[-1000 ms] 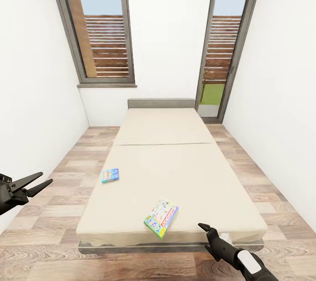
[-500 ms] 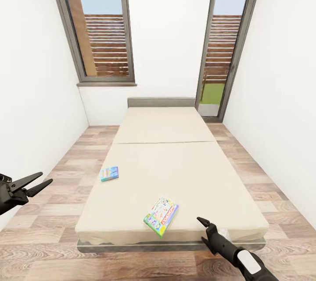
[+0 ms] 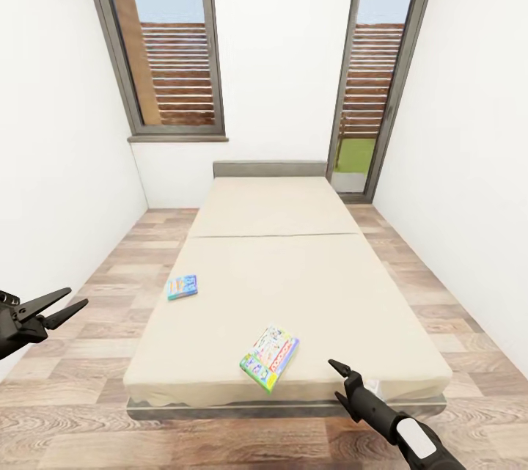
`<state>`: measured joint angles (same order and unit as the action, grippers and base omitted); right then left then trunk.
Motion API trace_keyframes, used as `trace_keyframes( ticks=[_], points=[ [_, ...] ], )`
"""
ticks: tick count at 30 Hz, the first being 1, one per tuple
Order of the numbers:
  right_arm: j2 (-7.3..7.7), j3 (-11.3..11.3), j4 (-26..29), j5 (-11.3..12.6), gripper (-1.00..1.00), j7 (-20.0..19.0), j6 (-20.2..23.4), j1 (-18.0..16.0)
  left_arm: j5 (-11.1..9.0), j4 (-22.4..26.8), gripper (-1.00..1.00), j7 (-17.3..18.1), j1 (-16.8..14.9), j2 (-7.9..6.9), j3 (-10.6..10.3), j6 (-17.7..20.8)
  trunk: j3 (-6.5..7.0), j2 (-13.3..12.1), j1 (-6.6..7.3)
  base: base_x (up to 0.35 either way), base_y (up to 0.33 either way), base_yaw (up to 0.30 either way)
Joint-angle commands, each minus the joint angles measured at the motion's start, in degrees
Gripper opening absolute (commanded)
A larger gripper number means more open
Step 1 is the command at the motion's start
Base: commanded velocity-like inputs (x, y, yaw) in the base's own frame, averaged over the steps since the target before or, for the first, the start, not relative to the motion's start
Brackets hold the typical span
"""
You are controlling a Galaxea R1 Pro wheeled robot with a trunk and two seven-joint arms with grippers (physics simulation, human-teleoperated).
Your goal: Put all the toys in the child's room - the three board games (two on the bed and one on the table), the two jigsaw puzzles on the table, and the tennis ball on the table - inside the toy box on the table in the child's room.
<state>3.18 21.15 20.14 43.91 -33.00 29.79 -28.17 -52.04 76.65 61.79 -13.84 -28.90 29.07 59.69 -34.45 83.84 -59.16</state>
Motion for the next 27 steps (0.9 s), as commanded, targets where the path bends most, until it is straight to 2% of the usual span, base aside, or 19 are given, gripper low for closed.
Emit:
trace_keyframes(
  ticks=[1, 27],
  points=[
    [-0.03, 0.29, -0.01, 0.21, 1.00, -0.04, 0.44, -0.04, 0.02, -0.01, 1.00, 0.19, -0.04, -0.01, 0.02, 0.25, -0.24, 0.44, -0.22, 0.000, 0.000, 0.000],
    [-0.03, 0.29, -0.01, 0.21, 1.00, -0.13, 0.37, -0.05, 0.01, -0.01, 1.00, 0.35, -0.04, 0.39, 0.02, 0.25, -4.91, 10.87, -5.93, 0.000, 0.000, 0.000]
  ],
)
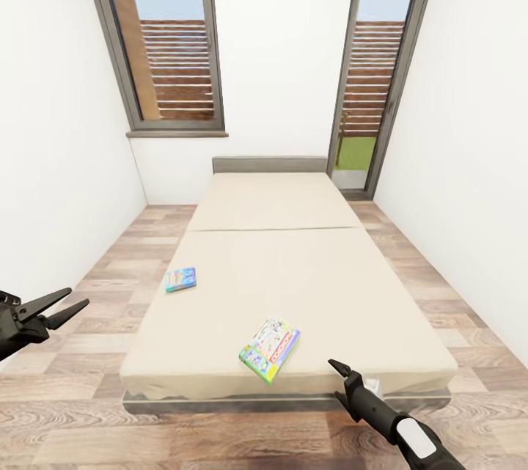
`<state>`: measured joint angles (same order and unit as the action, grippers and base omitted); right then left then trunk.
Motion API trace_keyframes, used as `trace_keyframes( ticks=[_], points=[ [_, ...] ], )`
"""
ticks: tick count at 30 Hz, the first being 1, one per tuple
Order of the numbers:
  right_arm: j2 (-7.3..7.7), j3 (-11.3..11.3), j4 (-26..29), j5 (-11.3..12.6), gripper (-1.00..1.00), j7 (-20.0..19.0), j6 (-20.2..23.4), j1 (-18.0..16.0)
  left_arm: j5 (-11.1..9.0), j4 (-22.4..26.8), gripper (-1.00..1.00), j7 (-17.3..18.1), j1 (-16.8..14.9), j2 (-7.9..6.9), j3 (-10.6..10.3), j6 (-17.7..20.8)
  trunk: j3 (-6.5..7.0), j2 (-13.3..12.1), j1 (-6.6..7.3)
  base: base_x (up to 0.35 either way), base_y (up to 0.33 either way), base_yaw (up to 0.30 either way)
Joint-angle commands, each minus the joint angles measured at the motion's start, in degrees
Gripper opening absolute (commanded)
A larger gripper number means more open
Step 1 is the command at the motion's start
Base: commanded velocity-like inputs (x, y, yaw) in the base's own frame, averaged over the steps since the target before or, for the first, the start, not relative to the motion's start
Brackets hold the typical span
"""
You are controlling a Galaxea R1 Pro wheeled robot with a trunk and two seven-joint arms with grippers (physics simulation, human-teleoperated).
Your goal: Put all the toys in the child's room - the three board games (two on the bed and one on the table), the two jigsaw puzzles on the table, and the tennis ball on the table - inside the toy box on the table in the child's room.
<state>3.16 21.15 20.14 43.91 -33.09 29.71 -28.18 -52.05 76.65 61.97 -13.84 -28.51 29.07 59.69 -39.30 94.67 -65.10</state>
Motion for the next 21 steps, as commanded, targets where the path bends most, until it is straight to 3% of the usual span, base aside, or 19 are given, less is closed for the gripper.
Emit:
trace_keyframes(
  ticks=[1, 4, 14, 21],
  points=[
    [-0.01, 0.29, -0.01, 0.21, 1.00, -0.04, 0.44, -0.04, 0.02, -0.01, 1.00, 0.17, -0.04, 0.04, 0.02, 0.26, -0.24, 0.44, -0.22, 0.000, 0.000, 0.000],
    [-0.01, 0.29, -0.01, 0.21, 1.00, -0.04, 0.44, -0.03, 0.02, 0.02, 1.00, 0.19, -0.04, 0.22, 0.02, 0.26, -0.77, 1.64, -0.88, 0.000, 0.000, 0.000],
    [0.00, 0.29, -0.01, 0.21, 1.00, -0.04, 0.55, -0.03, -0.40, 0.20, 1.00, 0.27, -0.04, 0.46, 0.02, 0.26, -0.77, 1.64, -0.88, -0.001, 0.000, 0.000],
    [-0.08, -0.54, -0.01, 0.21, 1.00, 0.36, 0.91, -0.03, -0.50, 0.40, 1.00, 0.26, -0.04, 0.47, 0.00, 0.26, -0.77, 1.64, -0.88, -0.137, 0.092, 0.000]
  ],
)
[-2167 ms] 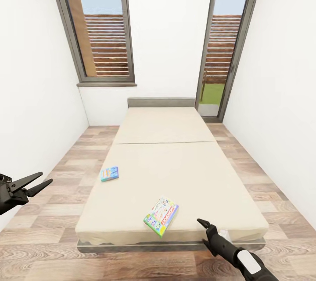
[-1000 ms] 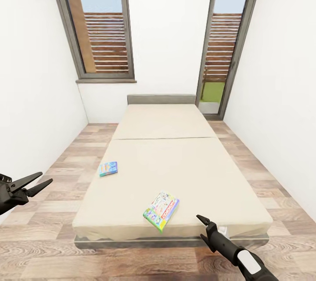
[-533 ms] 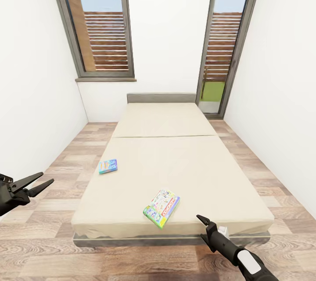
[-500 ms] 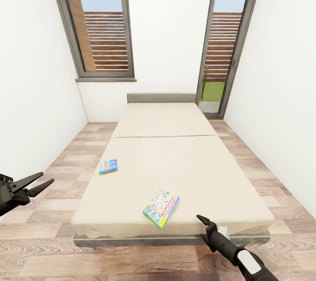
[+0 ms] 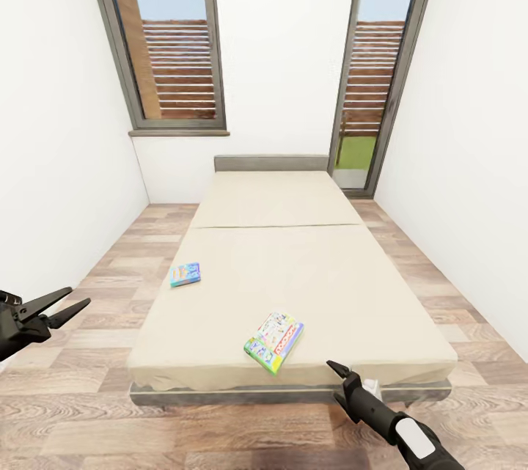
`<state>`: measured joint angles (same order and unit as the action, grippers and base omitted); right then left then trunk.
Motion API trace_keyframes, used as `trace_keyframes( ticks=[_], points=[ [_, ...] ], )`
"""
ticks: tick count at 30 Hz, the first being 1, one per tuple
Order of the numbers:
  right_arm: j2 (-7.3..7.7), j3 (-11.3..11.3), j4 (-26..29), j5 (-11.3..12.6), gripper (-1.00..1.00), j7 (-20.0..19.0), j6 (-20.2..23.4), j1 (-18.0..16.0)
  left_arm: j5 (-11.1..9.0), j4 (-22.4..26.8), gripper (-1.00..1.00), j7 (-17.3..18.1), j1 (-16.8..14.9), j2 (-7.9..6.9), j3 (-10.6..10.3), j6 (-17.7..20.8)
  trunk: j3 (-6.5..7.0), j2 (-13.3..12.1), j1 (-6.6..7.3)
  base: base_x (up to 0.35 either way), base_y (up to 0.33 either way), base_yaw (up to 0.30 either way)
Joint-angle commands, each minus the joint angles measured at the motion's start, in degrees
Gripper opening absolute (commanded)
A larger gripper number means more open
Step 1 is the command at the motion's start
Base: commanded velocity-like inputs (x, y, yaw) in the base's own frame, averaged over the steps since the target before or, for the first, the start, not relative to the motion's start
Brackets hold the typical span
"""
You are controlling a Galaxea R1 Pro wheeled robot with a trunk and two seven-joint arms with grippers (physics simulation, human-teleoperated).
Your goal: Put all the toys in the child's room - the three board games (two on the bed and one on the table), the two jigsaw puzzles on the table, and the tennis ball on the table - inside the toy box on the table in the child's room.
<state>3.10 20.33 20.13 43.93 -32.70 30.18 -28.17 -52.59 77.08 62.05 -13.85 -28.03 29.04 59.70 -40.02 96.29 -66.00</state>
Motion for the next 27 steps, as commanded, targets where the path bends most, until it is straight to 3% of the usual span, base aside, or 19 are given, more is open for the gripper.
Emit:
trace_keyframes(
  ticks=[1, 5, 10, 14, 27],
  points=[
    [-0.02, -0.16, -0.01, 0.19, 1.00, -0.02, 0.69, -0.04, 0.04, -0.01, 1.00, 0.18, -0.04, -0.01, 0.03, 0.24, -0.05, 0.03, 0.02, -0.086, 0.063, 0.000],
    [-0.02, -2.47, -0.01, 0.13, 1.00, -0.06, 2.01, -0.05, 0.07, 0.00, 1.00, 0.18, -0.04, 0.00, 0.03, 0.24, -0.05, 0.03, 0.02, -0.044, 0.032, 0.000],
    [-0.04, -8.27, 0.05, 0.16, 1.00, -0.53, 3.35, -0.11, 0.10, 0.00, 1.00, 0.18, -0.04, 0.00, 0.05, 0.24, -0.05, 0.03, 0.02, -0.011, 0.008, 0.000],
    [-0.08, -11.25, 0.20, 0.21, 1.00, -0.65, 3.58, -0.12, 0.12, -0.09, 1.00, 0.18, -0.04, 0.00, 0.05, 0.24, -0.05, 0.03, 0.02, -0.001, 0.002, 0.000],
    [-0.11, -12.48, 0.34, 0.27, 1.00, -0.69, 3.57, -0.13, 0.38, -0.17, 1.00, 0.16, -0.04, 0.00, 0.05, 0.24, -0.05, 0.03, 0.02, 0.107, 0.083, 0.000]
  ],
)
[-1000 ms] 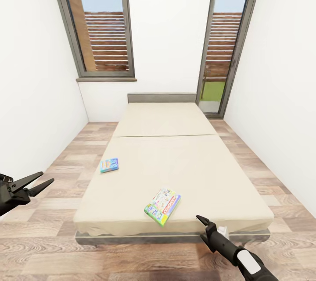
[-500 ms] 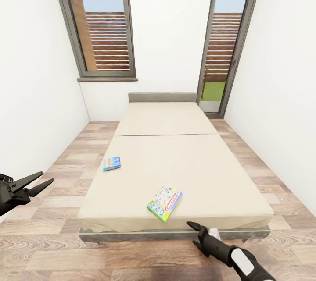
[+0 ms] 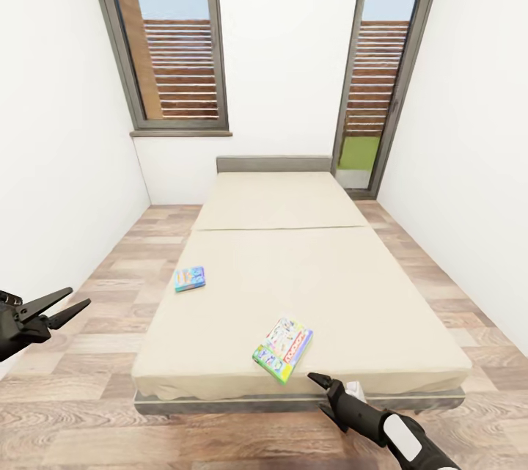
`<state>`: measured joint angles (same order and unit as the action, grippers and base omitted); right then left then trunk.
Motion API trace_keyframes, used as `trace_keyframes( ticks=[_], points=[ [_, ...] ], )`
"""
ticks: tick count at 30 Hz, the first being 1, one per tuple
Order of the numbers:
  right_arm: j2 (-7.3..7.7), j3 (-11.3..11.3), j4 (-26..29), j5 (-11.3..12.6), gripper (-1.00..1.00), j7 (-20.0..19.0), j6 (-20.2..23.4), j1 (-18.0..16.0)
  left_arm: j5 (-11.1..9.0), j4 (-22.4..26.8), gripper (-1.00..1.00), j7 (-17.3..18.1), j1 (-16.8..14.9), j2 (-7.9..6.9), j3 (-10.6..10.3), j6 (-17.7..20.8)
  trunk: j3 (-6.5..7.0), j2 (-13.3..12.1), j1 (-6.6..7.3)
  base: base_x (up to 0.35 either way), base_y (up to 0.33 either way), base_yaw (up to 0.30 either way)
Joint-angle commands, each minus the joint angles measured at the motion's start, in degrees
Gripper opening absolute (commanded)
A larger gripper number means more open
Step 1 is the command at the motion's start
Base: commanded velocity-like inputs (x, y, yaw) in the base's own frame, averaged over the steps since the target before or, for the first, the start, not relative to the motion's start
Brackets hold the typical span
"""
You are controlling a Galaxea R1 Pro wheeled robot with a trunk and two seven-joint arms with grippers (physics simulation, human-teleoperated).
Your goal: Put all the toys in the child's room - the three board games (two on the bed and one on the table), the two jigsaw puzzles on the table, and the tennis ball on the table - inside the toy box on the table in the child's room.
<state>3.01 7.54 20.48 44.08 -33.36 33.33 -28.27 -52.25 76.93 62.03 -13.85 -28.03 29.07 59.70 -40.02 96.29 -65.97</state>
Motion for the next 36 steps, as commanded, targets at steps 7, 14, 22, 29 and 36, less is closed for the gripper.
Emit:
trace_keyframes(
  ticks=[7, 14, 22, 29, 36],
  points=[
    [-0.03, 0.28, 0.00, 0.12, 1.00, -0.04, 0.42, -0.03, -0.12, -0.03, 1.00, 0.20, -0.04, 0.02, 0.02, 0.24, -0.05, 0.02, -0.01, 0.111, 0.121, 0.000],
    [-0.03, 0.24, 0.00, 0.12, 1.00, -0.01, 0.42, -0.03, -0.29, -0.03, 1.00, 0.20, -0.04, 0.07, 0.03, 0.24, -0.05, 0.02, -0.01, 0.013, 0.015, 0.000],
    [-0.43, 0.20, 0.13, 0.12, 1.00, -0.04, 0.40, -0.03, -0.31, -0.03, 1.00, 0.20, -0.04, 0.04, 0.02, 0.24, -1.49, 3.23, -1.77, 0.001, 0.001, 0.000],
    [-0.54, 0.15, 0.20, 0.09, 1.00, -0.04, 0.39, -0.03, -0.31, -0.03, 1.00, 0.20, -0.04, 0.01, 0.02, 0.24, -2.74, 6.04, -3.30, 0.000, 0.000, 0.000],
    [-0.65, 0.08, 0.28, 0.03, 1.00, -0.52, 0.37, -0.03, -0.31, -0.03, 1.00, 0.20, -0.04, 0.05, 0.02, 0.24, -4.00, 8.85, -4.84, 0.000, 0.000, 0.000]
  ],
)
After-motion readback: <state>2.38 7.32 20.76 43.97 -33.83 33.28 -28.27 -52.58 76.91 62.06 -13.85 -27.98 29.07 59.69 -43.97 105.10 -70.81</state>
